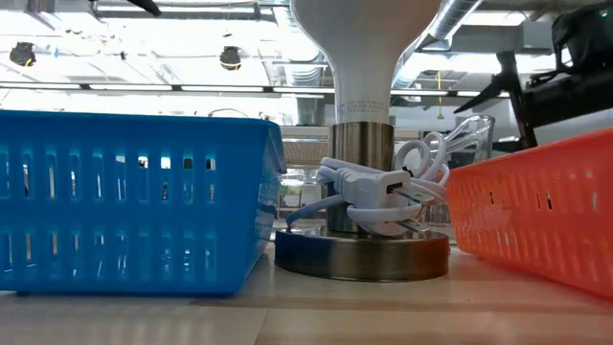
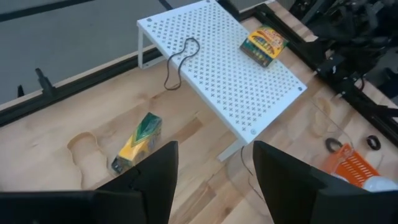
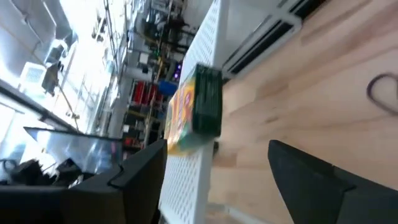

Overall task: Pick & Place Office Desk Supplies
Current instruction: Put the crayon box into the transparent bin

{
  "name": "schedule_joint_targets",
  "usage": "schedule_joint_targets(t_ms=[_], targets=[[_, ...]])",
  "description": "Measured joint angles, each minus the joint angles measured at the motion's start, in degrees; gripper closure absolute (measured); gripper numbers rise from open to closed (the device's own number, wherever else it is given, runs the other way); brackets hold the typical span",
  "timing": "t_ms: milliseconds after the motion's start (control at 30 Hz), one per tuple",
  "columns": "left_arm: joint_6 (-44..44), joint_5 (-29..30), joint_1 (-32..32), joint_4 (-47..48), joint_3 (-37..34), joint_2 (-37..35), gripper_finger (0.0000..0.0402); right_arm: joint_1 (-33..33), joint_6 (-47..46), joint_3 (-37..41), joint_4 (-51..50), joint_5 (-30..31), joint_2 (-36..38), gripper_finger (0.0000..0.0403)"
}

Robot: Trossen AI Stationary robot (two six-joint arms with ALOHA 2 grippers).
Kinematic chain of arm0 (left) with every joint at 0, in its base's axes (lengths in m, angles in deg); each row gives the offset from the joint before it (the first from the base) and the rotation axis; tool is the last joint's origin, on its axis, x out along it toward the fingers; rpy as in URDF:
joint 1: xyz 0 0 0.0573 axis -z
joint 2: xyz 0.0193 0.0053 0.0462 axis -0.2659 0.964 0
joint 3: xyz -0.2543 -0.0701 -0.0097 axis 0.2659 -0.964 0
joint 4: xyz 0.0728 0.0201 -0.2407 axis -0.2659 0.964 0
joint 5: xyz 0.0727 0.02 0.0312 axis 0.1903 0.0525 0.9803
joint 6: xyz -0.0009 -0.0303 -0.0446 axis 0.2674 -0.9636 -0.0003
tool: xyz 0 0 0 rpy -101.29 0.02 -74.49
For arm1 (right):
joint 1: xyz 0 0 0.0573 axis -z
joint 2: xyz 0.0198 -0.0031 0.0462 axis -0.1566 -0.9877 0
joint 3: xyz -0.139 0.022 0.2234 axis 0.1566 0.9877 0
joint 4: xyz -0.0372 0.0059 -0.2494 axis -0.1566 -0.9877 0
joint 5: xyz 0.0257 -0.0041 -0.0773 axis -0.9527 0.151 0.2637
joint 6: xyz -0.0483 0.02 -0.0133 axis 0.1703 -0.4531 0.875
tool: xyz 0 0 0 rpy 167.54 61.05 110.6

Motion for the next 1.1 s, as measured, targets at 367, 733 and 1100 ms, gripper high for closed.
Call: schedule_joint_targets(t_ms=[367, 733, 1100], targets=[[0.87, 0.49, 0.00, -1.72, -0.02, 0.44, 0.0202, 9.14, 0.87, 2.42, 19.97, -11.02, -13.54, 0.0127], [1.12, 0.48, 0.00, -3.07, -0.02, 1.37, 0.0202, 9.82, 0.97, 1.02, 35.85, -15.13, -32.42, 0.0127], [1.00, -0.78, 0.00, -3.28, -0.02, 1.38, 0.0202, 11.36, 3.36, -5.74, 46.62, -20.52, -50.33, 0.0127]])
